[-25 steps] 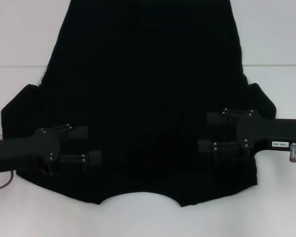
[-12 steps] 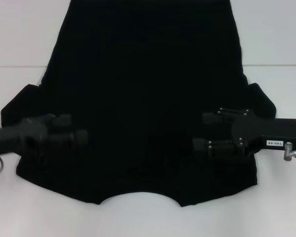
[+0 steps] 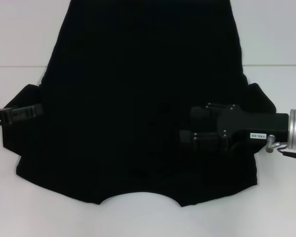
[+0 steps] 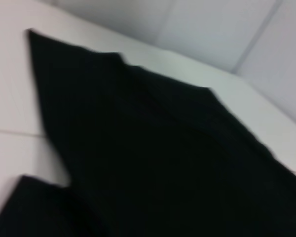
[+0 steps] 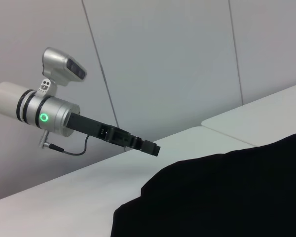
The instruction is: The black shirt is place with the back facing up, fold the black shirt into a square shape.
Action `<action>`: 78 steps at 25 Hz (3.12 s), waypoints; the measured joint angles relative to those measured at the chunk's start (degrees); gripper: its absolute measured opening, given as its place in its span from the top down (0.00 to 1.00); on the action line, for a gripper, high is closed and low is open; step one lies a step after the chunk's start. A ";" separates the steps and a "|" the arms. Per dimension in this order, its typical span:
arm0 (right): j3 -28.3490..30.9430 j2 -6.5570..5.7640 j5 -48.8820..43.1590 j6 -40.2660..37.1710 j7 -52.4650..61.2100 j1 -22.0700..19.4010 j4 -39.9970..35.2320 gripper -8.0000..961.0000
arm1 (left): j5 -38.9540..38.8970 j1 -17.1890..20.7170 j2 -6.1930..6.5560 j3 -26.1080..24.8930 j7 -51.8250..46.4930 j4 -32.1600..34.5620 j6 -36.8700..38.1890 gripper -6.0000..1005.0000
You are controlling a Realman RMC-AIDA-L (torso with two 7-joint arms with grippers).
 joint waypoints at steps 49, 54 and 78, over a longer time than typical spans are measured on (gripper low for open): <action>-0.38 0.27 0.31 2.67 0.81 2.06 1.74 0.08 | 16.29 -3.97 -1.29 11.04 -25.35 -2.73 -26.66 0.11; -0.29 0.27 0.31 2.67 0.81 1.94 1.74 0.08 | 16.29 -4.01 -1.36 11.80 -25.27 -2.73 -26.67 0.11; -0.19 0.27 0.35 2.66 0.81 1.67 1.67 0.08 | 17.39 -4.40 -1.54 15.33 -25.01 -1.88 -28.27 0.49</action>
